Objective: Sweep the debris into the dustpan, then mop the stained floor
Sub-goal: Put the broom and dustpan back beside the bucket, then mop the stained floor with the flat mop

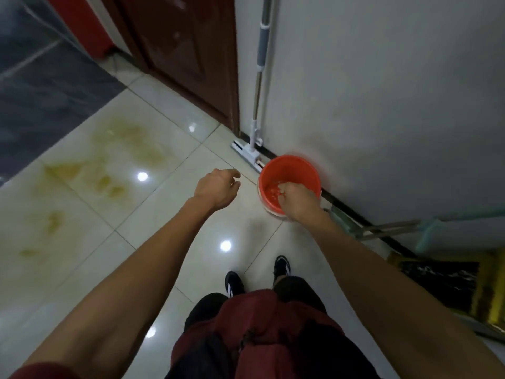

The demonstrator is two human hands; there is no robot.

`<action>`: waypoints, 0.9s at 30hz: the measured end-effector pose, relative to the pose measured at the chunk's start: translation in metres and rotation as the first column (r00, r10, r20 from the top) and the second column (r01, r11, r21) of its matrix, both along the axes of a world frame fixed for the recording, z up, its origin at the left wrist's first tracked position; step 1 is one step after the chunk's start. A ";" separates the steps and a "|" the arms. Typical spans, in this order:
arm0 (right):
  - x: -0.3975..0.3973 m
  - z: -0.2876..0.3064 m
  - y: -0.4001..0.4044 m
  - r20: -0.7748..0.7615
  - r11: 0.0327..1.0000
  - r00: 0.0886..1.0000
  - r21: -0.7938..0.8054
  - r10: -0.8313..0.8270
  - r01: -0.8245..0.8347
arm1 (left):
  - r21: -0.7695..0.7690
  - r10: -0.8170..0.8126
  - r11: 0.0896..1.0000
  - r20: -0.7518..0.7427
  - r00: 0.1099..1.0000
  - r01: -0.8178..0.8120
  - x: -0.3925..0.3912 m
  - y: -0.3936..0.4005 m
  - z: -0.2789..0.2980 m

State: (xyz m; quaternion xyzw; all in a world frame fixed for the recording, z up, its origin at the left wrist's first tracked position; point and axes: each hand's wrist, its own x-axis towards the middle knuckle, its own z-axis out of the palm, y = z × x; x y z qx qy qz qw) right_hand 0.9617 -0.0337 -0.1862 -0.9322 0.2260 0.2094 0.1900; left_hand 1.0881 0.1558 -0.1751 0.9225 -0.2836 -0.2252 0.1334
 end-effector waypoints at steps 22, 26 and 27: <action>0.236 0.024 -0.101 0.161 0.988 0.981 0.132 -0.105 0.084 | -0.162 0.279 0.938 -0.177 0.944 -0.308 0.219 -0.080 0.009; 0.270 0.024 -0.125 0.165 0.955 0.959 0.228 -0.231 0.190 | -0.192 0.230 0.945 -0.178 0.957 -0.263 0.263 -0.110 0.005; 0.281 0.023 -0.131 0.153 0.940 0.951 0.255 -0.269 0.225 | -0.200 0.219 0.946 -0.182 0.959 -0.255 0.275 -0.118 0.004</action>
